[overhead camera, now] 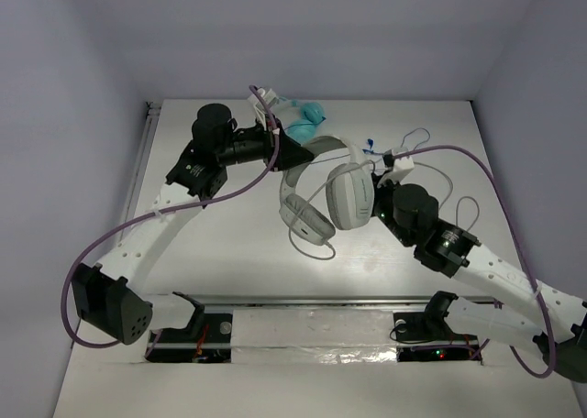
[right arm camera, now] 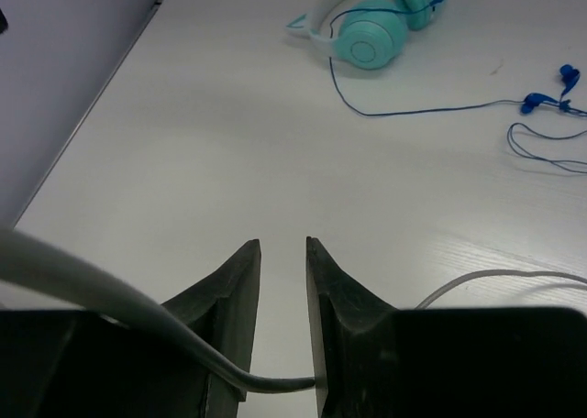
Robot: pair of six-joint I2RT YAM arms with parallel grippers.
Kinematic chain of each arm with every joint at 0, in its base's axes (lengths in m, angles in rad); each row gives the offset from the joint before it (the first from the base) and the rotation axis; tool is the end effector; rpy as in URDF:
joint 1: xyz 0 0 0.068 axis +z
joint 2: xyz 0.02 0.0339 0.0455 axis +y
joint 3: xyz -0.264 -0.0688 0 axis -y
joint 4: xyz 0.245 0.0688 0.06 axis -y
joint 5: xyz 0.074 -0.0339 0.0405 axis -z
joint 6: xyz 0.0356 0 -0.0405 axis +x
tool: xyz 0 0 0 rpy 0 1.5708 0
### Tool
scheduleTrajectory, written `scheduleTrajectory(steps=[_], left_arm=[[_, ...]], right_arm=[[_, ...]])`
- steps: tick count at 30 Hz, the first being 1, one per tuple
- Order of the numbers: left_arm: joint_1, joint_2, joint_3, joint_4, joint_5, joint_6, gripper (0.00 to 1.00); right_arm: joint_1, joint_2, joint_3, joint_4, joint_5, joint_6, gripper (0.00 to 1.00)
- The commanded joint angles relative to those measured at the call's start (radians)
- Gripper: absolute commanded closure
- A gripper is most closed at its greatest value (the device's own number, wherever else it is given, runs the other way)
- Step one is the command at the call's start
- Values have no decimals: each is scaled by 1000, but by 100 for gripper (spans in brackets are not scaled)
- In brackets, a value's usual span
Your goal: Wrap the headphones
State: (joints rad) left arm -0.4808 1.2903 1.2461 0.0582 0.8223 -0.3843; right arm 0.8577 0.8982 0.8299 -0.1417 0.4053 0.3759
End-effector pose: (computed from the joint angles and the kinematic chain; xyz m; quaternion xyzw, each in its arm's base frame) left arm 0.2473 -0.1584 0.4177 0.3153 0.6292 -0.5284 0.4750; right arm 0.1470 0.1485 0.3409 -0.0587 0.7696 0.2288 0.5932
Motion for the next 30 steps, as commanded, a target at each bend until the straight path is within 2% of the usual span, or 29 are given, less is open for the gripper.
scheduleTrajectory(steps=[1,4,6,11,17,22,30], left_arm=[[16,-46,61,141,101,-129,100],[16,-33,87,86,101,-123,100],[28,-34,61,107,138,-158,100],[94,-49,-22,357,221,-364,100],[117,-23,36,350,218,-445,100],[197,-16,73,362,209,-551,100],[271,-6,23,560,187,-812,100]], right_arm=[[3,-21,-41,178,-51,23,67],[3,-18,-37,191,-25,18,67],[3,-27,-37,195,-10,3,67],[3,-30,-98,304,-45,-6,60],[-40,77,-158,454,-154,-28,58],[-98,137,-222,583,-347,-19,56],[-175,301,-239,705,-479,18,46]])
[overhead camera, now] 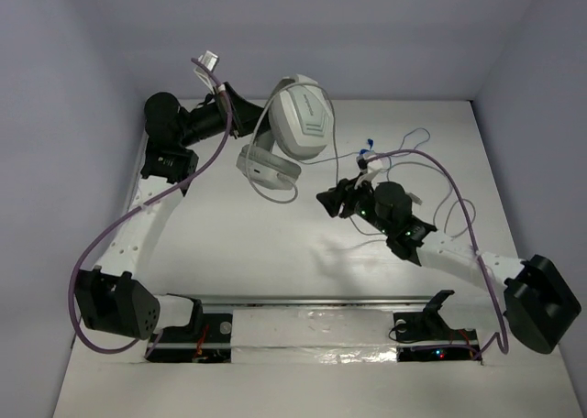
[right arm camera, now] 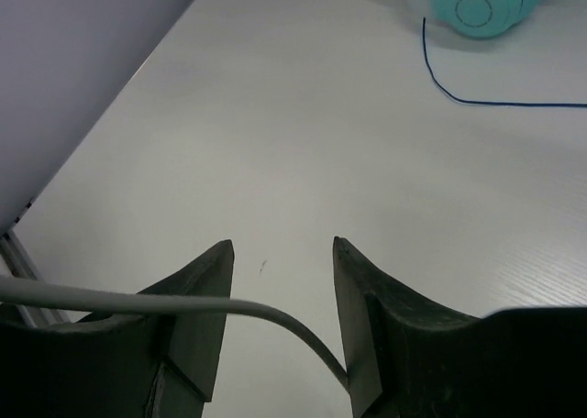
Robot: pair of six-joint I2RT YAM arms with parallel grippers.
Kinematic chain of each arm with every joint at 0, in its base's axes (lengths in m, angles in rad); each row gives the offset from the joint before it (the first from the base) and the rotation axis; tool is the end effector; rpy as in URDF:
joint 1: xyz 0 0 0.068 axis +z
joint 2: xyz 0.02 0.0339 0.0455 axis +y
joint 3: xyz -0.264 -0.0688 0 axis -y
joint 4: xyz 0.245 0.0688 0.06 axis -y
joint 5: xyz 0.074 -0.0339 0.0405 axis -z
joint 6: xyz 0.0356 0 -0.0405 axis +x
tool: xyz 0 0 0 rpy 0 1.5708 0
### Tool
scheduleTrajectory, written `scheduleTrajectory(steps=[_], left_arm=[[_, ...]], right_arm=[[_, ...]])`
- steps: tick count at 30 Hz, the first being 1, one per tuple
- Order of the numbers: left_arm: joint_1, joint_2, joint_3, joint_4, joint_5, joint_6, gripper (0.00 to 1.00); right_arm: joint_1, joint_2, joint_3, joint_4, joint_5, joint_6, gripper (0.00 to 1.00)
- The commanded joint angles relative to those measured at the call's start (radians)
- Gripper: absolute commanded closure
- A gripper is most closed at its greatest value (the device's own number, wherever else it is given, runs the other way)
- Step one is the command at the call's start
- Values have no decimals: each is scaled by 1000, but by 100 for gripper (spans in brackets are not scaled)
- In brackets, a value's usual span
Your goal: Wrap the headphones
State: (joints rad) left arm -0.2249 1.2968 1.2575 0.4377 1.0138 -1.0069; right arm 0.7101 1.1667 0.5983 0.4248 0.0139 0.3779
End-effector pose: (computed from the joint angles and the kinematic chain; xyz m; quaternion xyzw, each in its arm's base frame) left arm 0.2675 -0.0922 0.4540 0.1896 0.6013 -0.6399 0.4393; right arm 0.2001 0.1714 0.2592 -0.1205 0.7463 0.3343 0.5628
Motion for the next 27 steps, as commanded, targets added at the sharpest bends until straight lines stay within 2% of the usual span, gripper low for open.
scheduleTrajectory(steps=[1,6,10,16,18,20,21,22,24,27], left_arm=[[27,-11,-1,234,-9,-217,100],[70,-14,-20,282,-33,-280,100],[114,-19,13,225,-63,-253,100],[136,-18,2,162,-161,-226,100],[147,-14,-13,141,-216,-228,100],[160,-1,-24,101,-251,-225,100],[170,-1,-50,101,-308,-225,100],[170,-4,-58,69,-348,-214,100],[170,-8,-98,61,-438,-211,100],[170,-34,-138,23,-608,-191,100]], right_arm=[[-27,71,-6,152,-100,21,46],[-38,198,8,199,-138,38,45],[-38,208,-38,258,-167,88,45],[-38,221,-69,212,-138,159,47],[-38,246,-62,166,-156,171,56],[-38,290,-16,81,-201,170,72],[-6,300,1,51,-187,168,84],[11,306,27,25,-172,168,91],[43,307,57,-44,-157,171,100],[120,324,112,-109,-117,185,100]])
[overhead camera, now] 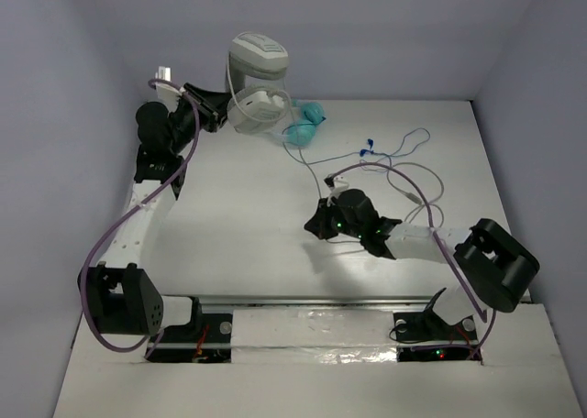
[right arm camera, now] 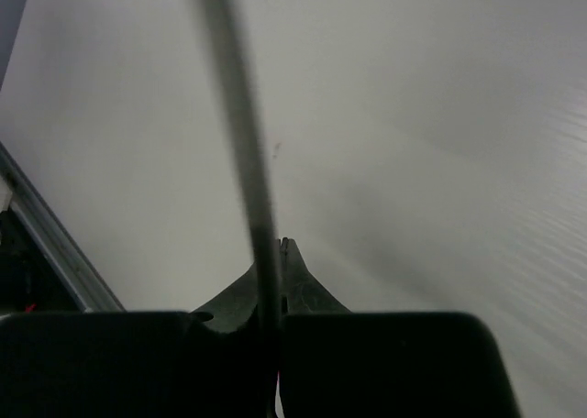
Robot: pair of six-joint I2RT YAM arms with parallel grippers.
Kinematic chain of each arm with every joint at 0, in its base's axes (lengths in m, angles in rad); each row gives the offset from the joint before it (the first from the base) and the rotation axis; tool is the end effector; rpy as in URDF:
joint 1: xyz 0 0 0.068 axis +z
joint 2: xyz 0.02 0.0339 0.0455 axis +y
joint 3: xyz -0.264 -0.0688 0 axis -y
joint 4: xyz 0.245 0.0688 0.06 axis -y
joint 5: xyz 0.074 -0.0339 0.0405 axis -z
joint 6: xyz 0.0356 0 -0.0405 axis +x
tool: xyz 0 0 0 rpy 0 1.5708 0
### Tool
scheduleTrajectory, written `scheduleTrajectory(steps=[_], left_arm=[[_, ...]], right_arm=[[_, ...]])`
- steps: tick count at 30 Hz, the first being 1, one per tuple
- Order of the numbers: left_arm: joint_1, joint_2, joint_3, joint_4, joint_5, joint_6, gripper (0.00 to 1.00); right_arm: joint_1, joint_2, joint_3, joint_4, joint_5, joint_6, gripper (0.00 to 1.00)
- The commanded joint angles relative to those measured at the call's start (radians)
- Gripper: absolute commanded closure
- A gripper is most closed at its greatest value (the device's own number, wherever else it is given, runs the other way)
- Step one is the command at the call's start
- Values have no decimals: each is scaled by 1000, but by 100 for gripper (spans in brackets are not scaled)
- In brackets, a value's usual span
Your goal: Wrap the headphones
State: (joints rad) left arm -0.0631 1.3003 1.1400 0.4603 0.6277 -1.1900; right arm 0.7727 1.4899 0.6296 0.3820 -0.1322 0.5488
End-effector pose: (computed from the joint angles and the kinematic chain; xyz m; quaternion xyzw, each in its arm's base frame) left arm 0.2972 -0.0397 0.4184 -0.0914 0.6100 -0.5973 0.5127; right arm 0.2122 0.2135 0.1797 -0.1293 0.8434 0.3627 0.3746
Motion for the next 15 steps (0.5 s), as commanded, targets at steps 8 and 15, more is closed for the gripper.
scheduleTrajectory(steps=[8,15], left_arm=[[-112,-114,-83,-137,-689,165,100],[-248,-98,-89,-226,-986,346,100]], right_arm=[[232,47,274,-300,98,4,100],[338,11,418,-551,221,-41,100]])
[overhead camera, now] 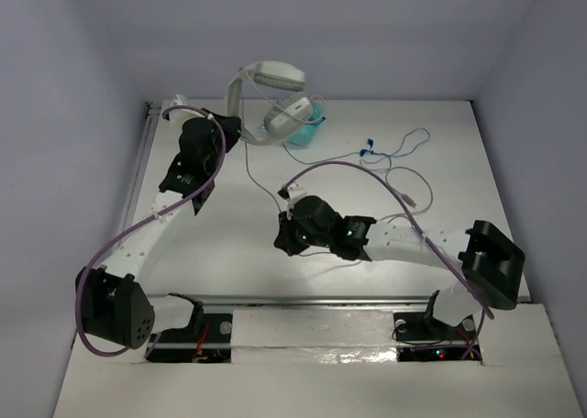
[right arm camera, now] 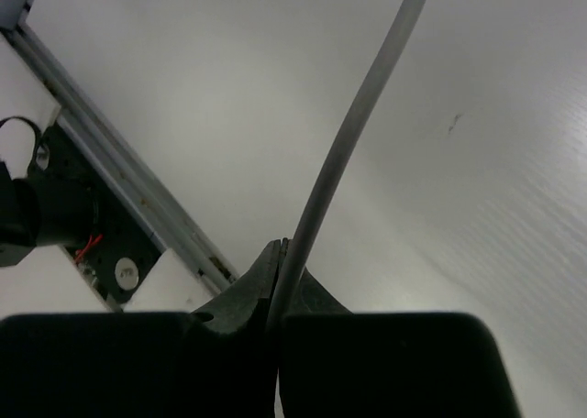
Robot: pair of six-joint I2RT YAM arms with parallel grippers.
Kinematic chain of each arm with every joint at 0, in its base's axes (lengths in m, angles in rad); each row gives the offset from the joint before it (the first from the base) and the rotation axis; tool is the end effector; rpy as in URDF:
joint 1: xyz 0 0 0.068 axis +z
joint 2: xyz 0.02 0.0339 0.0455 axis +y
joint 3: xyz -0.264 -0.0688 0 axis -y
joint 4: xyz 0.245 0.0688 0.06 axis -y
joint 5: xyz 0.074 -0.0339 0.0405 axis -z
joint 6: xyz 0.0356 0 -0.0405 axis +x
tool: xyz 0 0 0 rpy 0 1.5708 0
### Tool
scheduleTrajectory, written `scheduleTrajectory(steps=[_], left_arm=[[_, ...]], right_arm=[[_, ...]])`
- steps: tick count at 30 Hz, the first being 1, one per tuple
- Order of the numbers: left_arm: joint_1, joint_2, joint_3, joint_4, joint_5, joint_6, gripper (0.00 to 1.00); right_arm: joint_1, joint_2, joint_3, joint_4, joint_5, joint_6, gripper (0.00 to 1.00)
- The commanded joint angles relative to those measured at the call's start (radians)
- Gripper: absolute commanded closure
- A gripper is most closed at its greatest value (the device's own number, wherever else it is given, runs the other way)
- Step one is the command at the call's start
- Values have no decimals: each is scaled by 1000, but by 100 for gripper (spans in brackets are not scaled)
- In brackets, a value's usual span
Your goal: Wrap the headphones
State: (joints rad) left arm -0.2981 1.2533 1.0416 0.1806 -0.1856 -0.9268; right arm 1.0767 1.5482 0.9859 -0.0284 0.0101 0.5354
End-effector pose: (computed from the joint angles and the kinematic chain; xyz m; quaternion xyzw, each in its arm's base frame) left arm 0.2874 -0.0814 0.3681 -0.2824 0.6600 -0.3440 0.6053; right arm 0.1636 0.3030 0.2365 -0.2336 0.8508 0.3365 0.3291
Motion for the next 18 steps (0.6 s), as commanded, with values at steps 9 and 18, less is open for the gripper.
scheduleTrajectory(steps=[9,18], left_arm=[[-13,-83,30,-81,-233,229,100],[-13,31,230,-312,84,385,100]], right_arm=[[46,-252,132,-377,154,-57,100],[46,-321,88,-387,192,-29,100]])
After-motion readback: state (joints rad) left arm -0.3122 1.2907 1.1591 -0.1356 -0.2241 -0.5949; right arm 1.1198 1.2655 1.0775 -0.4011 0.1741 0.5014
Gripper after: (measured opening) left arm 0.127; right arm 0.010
